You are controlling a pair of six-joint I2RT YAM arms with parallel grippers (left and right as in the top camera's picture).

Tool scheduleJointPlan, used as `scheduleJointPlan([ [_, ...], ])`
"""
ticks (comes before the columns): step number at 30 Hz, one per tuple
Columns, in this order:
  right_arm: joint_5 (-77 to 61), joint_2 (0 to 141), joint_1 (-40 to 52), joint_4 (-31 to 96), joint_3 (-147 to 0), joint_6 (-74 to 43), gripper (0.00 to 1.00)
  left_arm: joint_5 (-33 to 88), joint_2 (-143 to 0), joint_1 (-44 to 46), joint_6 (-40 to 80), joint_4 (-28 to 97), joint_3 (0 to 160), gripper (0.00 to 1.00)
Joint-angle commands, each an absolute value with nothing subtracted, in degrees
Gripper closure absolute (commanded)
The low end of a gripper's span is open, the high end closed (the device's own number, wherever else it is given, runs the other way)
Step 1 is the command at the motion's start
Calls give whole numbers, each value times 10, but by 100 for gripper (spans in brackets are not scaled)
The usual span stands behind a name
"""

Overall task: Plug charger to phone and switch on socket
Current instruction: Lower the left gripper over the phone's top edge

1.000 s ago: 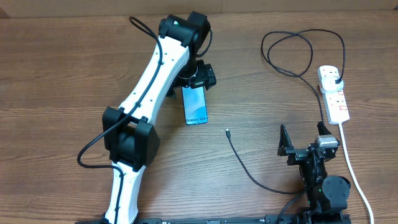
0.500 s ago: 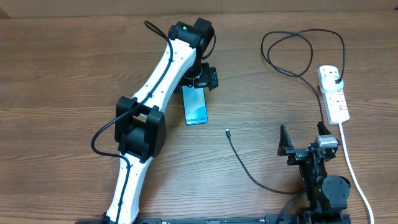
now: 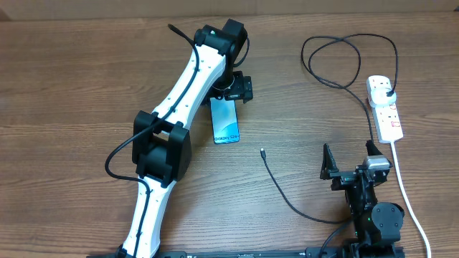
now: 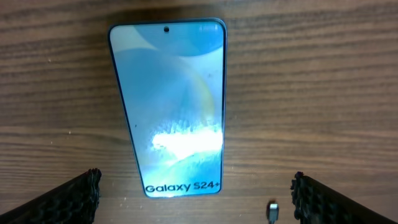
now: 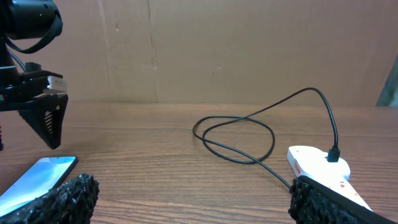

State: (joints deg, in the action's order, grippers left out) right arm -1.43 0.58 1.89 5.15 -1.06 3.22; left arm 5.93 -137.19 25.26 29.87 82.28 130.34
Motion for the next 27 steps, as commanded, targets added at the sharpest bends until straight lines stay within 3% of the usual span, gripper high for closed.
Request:
scheduleJointPlan([
  [1, -11, 2, 19, 48, -5, 33, 0, 75, -1358, 244, 276, 841, 1314, 1],
  [27, -11, 2, 19, 48, -5, 33, 0, 40, -1347, 255, 285, 766, 1200, 0],
])
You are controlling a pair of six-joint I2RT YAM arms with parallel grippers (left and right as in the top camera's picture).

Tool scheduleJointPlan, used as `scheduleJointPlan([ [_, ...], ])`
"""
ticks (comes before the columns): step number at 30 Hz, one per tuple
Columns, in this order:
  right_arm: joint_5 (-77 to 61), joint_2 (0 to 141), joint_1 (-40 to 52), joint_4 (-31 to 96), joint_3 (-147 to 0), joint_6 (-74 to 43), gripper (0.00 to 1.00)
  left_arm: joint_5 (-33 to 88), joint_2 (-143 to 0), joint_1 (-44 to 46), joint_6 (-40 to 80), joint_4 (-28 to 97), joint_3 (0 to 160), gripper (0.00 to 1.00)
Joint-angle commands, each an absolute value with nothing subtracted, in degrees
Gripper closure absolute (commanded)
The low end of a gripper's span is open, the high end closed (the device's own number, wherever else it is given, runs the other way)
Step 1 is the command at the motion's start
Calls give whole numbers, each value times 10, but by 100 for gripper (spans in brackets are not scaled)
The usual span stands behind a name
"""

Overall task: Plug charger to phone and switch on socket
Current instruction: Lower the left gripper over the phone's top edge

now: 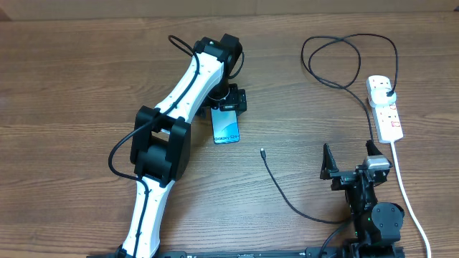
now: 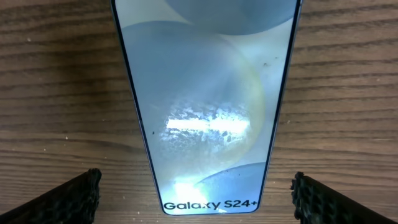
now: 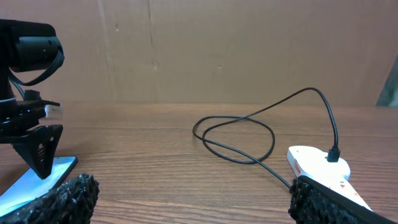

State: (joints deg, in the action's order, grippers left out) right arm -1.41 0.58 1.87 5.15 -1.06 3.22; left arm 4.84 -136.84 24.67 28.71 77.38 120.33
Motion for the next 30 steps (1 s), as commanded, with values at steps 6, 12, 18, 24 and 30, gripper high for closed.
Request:
scheduleJointPlan([
  [6, -11, 2, 19, 48, -5, 33, 0, -3, -1347, 270, 310, 747, 1200, 0],
  [12, -11, 2, 19, 48, -5, 33, 0, -13, -1347, 269, 334, 741, 1200, 0],
  [18, -11, 2, 19, 48, -5, 33, 0, -4, -1347, 268, 334, 727, 1172, 1],
  [24, -11, 2, 19, 48, -5, 33, 0, 50, -1347, 257, 327, 713, 1155, 0],
  [30, -11, 2, 19, 48, -5, 33, 0, 30, -1347, 257, 317, 710, 1155, 1],
])
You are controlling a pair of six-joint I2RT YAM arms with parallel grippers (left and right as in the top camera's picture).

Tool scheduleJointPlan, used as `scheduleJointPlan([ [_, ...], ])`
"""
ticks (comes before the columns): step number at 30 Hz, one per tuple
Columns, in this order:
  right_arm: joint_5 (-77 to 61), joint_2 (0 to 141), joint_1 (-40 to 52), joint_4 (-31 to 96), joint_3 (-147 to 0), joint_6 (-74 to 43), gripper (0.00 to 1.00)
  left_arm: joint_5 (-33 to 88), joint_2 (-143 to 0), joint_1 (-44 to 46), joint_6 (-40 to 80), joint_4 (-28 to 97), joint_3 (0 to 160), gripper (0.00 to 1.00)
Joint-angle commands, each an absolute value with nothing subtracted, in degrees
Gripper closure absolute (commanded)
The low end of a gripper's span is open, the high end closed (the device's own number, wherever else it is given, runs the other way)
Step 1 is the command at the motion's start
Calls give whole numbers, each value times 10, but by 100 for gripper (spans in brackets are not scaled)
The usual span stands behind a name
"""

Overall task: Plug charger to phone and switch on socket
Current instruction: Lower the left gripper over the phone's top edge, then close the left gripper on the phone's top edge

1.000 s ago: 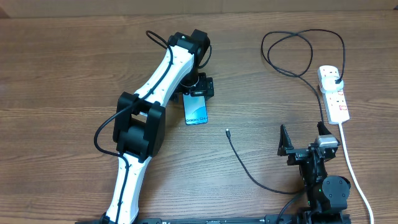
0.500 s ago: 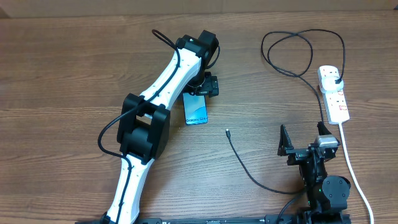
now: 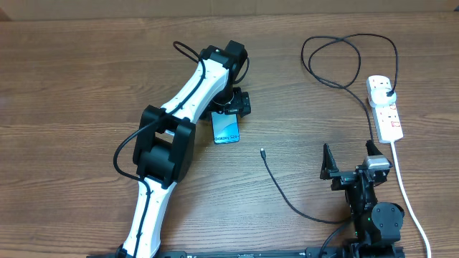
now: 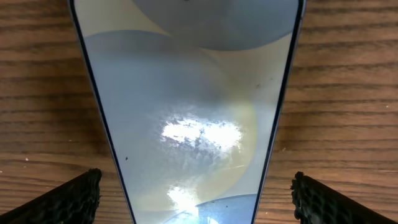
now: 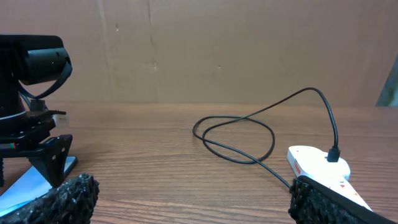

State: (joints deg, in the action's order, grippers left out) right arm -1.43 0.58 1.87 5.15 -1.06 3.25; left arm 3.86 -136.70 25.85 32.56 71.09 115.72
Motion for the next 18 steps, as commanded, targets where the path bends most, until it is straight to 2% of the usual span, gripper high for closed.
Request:
scheduleJointPlan([
  [1, -11, 2, 19, 48, -5, 33, 0, 20, -1347, 257, 316, 708, 1155, 0],
  [18, -11, 2, 19, 48, -5, 33, 0, 25, -1347, 257, 309, 656, 1107, 0],
])
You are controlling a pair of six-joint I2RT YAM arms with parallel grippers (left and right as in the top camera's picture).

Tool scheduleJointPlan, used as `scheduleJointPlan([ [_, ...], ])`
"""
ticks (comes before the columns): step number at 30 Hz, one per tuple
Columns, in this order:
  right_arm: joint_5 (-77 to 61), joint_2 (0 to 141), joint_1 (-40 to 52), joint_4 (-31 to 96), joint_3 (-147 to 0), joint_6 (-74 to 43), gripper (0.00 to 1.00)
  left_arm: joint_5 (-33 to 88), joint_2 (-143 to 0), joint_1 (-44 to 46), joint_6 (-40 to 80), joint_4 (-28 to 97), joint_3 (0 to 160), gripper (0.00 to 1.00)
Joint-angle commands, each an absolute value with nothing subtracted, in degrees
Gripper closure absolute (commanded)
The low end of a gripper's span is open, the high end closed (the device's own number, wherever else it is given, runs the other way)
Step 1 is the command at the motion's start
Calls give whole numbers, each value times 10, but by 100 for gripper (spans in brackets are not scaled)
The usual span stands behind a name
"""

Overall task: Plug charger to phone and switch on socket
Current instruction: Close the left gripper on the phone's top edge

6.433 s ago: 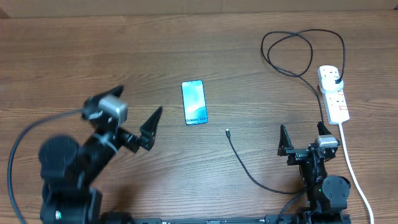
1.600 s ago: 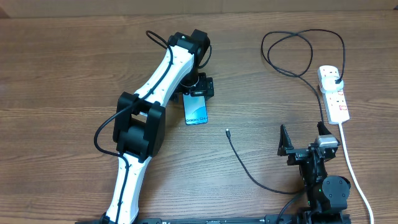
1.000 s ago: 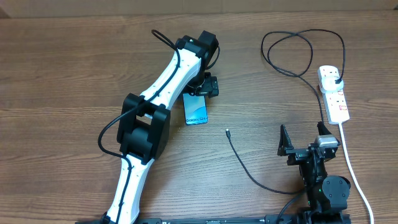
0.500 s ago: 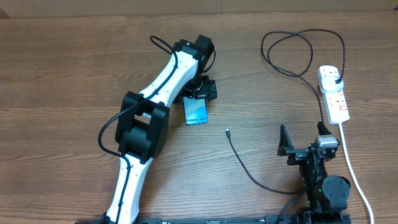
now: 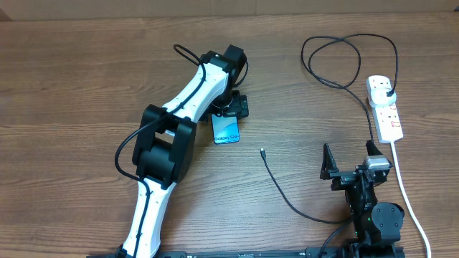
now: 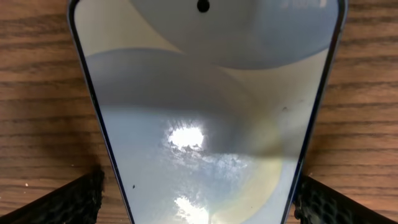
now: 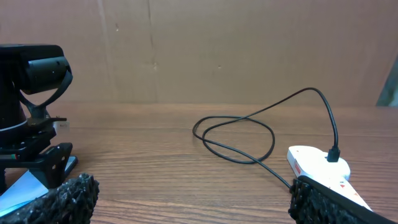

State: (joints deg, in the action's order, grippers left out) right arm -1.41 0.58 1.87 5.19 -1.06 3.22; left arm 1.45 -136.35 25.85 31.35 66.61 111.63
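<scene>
The phone (image 5: pixel 226 131) lies screen up on the wooden table (image 5: pixel 72 86). In the left wrist view the phone (image 6: pixel 205 106) fills the frame, its camera hole at the top. My left gripper (image 5: pixel 231 109) is low over the phone's far end, open, with one finger (image 6: pixel 71 199) outside each long edge. The charger cable's free plug (image 5: pixel 263 152) lies on the table right of the phone. The white power strip (image 5: pixel 385 107) sits at the far right with a black plug in it. My right gripper (image 5: pixel 356 161) rests open near the front, holding nothing.
The black cable (image 5: pixel 337 57) loops at the back right and runs down past the power strip (image 7: pixel 320 165) to the free plug. A white lead (image 5: pixel 409 201) trails from the strip to the front edge. A brown board (image 7: pixel 217 50) backs the table.
My left gripper has come down closer to the phone, so its screen looks larger and its camera hole shows. The open fingers now flank its edges. The right arm has not moved.
First my left gripper hung open well above the phone, the whole screen and the cable plug showing in its wrist view. At each later moment it was lower and the phone looked larger. Now its fingers straddle the phone. Phone, cable and right arm stayed put.
</scene>
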Motion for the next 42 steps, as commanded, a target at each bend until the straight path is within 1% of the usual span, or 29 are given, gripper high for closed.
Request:
scheduleJointPlan([
  [1, -11, 2, 19, 48, -5, 33, 0, 28, -1347, 258, 309, 655, 1107, 0],
  [18, -11, 2, 19, 48, -5, 33, 0, 30, -1347, 263, 320, 644, 1104, 0],
  [29, -11, 2, 19, 48, -5, 33, 0, 30, -1347, 263, 324, 629, 1060, 0],
  [31, -11, 2, 19, 48, -5, 33, 0, 30, -1347, 263, 324, 627, 1060, 1],
  [38, -11, 2, 19, 48, -5, 33, 0, 30, -1347, 263, 325, 625, 1060, 1],
  [42, -11, 2, 19, 48, -5, 33, 0, 30, -1347, 263, 345, 625, 1060, 2],
])
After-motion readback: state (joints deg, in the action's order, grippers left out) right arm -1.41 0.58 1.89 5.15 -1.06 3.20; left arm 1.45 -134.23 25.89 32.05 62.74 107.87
